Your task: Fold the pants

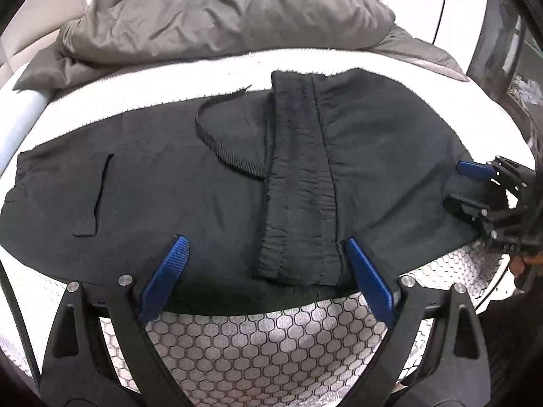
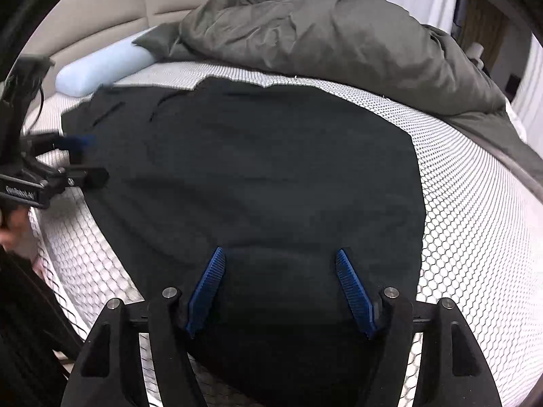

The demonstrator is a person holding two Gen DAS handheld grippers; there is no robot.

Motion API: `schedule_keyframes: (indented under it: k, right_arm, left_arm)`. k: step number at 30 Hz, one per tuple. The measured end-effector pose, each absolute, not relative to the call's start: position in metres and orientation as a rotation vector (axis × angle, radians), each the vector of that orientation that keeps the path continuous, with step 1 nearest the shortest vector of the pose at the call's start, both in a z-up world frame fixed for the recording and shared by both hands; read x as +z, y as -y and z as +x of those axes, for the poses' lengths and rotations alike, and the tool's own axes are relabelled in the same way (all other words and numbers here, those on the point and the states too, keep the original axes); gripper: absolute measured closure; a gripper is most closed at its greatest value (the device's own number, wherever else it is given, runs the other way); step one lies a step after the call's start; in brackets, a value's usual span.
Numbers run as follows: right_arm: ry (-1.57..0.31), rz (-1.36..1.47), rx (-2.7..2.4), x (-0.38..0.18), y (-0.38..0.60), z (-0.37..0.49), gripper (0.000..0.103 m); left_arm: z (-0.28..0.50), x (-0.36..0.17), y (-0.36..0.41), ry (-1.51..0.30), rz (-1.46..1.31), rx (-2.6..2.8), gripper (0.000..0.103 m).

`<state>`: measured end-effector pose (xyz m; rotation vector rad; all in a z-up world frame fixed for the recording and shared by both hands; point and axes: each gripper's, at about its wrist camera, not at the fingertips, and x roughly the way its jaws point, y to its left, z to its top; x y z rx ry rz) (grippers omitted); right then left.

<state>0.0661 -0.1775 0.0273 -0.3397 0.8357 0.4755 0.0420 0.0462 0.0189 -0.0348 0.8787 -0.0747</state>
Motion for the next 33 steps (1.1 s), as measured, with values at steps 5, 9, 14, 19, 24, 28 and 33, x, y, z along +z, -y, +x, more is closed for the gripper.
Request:
schedule_keyframes:
  k: [5,9,14,19,24,28,33]
  right_arm:
    - [-0.804,-0.215,0.439,0.043,0.201,0.066,0.031]
    - [-0.806,-0.219,0.415,0.043,0.203,0.057,0.024]
    - [-0.832,-0.262,0.405,0.036,0.200,0.059,0.024]
    - [-0.811,-0.250,0.409,0.040,0.202,0.056,0.024]
    - [-0.818,-0.227,0.420,0.040,0.204,0.059,0.024]
    - [-0.842,-0.167,0.457,0.038,0.218,0.064,0.024]
    - [-0.877,-0.205,0.552,0.026,0.237,0.055,0.021]
  left_arm:
    - [0.037,0.036,-0.066,-0.830,-0.134,-0.091,0.010]
    - [0.047,0.027,-0.080,-0.874,-0.141,0.026,0.012]
    - [0.051,0.020,-0.087,-0.912,-0.074,0.144,0.020]
    - [0.061,0.058,-0.094,-0.803,-0.220,0.049,0.020]
    - [0.133,0.069,-0.061,-0.848,-0.192,-0.102,0.020]
    - [0.193,0.043,-0.042,-0.937,-0.155,-0.131,0.045]
    - [0.213,0.023,-0.054,-0.992,-0.291,-0.155,0.067]
